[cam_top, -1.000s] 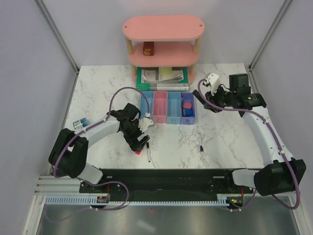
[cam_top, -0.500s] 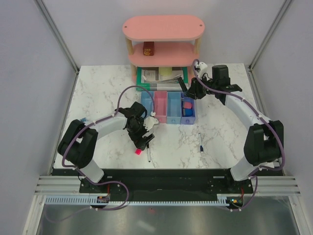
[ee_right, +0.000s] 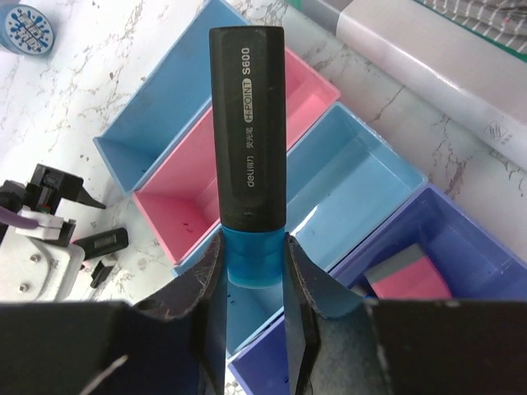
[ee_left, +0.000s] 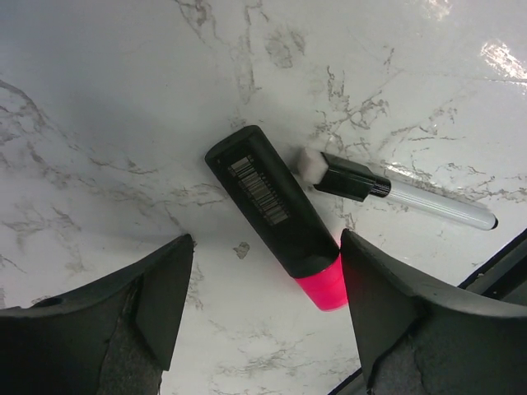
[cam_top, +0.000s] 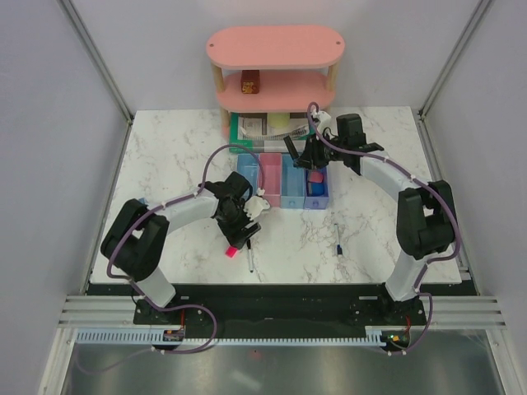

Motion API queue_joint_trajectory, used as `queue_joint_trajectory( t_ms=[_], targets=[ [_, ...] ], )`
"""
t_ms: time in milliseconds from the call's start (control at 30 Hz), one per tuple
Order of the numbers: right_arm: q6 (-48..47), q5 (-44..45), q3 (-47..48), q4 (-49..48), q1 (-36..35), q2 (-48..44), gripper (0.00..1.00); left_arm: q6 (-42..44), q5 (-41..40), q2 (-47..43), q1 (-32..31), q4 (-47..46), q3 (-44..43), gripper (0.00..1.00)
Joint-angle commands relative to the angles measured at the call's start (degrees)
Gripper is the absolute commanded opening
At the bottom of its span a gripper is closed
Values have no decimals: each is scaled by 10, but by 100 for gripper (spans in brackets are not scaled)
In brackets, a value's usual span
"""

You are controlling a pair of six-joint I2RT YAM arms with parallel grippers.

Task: Sort the stationery into containers
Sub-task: Pick up the pen from the center of the board.

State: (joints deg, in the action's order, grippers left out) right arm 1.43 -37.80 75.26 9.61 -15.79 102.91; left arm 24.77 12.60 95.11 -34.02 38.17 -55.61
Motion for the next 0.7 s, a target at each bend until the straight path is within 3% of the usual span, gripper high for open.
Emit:
queue_joint_trajectory(
  t_ms=[0, 167, 300, 467, 667],
  targets=[
    [16, -20, 40, -43, -3, 9, 22, -24, 17, 48, -15, -26, 16, 77],
    [20, -17, 28, -45, -14, 19, 22, -30, 13, 60, -28, -25, 9, 56],
    [25, -5, -3, -60, -21, 16, 23, -30, 13, 67, -36, -24, 9, 30],
    [23, 11, -40, -64, -22, 4, 22, -29, 15, 66, -38, -19, 8, 5],
    [28, 31, -69, -60, -23, -12, 23, -24, 25, 49, -38, -7, 4, 2]
  ],
)
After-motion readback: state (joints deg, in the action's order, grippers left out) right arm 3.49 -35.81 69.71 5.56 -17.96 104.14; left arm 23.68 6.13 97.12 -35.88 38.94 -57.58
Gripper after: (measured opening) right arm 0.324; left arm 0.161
